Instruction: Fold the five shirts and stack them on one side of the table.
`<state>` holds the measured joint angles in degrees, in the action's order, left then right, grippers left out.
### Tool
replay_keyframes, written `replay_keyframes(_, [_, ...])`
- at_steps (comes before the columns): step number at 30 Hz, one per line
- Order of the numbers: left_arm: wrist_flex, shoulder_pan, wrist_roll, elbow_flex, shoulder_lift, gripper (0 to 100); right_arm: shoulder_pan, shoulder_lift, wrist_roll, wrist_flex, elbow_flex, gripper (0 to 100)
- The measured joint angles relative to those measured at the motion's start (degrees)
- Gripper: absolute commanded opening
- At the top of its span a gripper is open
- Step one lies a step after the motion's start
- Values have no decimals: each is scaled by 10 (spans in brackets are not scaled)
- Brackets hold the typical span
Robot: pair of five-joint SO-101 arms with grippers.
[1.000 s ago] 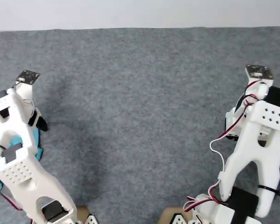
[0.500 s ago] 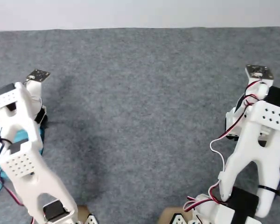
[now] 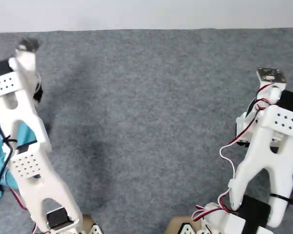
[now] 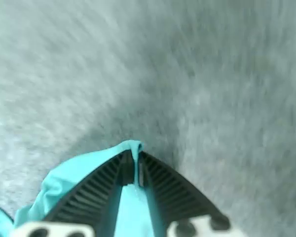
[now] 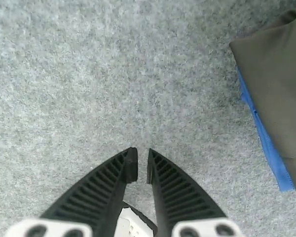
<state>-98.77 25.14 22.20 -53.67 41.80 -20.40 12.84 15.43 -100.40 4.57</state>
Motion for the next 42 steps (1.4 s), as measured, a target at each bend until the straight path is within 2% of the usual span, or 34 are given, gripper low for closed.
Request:
replay_keyframes(4, [-3,-50,-39,-55,-40,6,0,36,0,0,0,46])
replay_keyframes(8, [-4,-133,-51,-117,-89,6,0,63,0,0,0,46])
replay_keyframes(15, [-5,-320,-55,-217,-146,6,0,76,0,0,0,46])
replay_keyframes(26, [-6,-603,-55,-215,-230,6,0,76,0,0,0,46])
replay_keyframes(30, [-6,-630,-55,-151,-270,6,0,76,0,0,0,46])
replay_keyframes(37, [-6,-619,-55,32,-338,6,0,76,0,0,0,46])
replay_keyframes(42, [17,-611,-55,71,-338,9,0,76,0,-1,0,46])
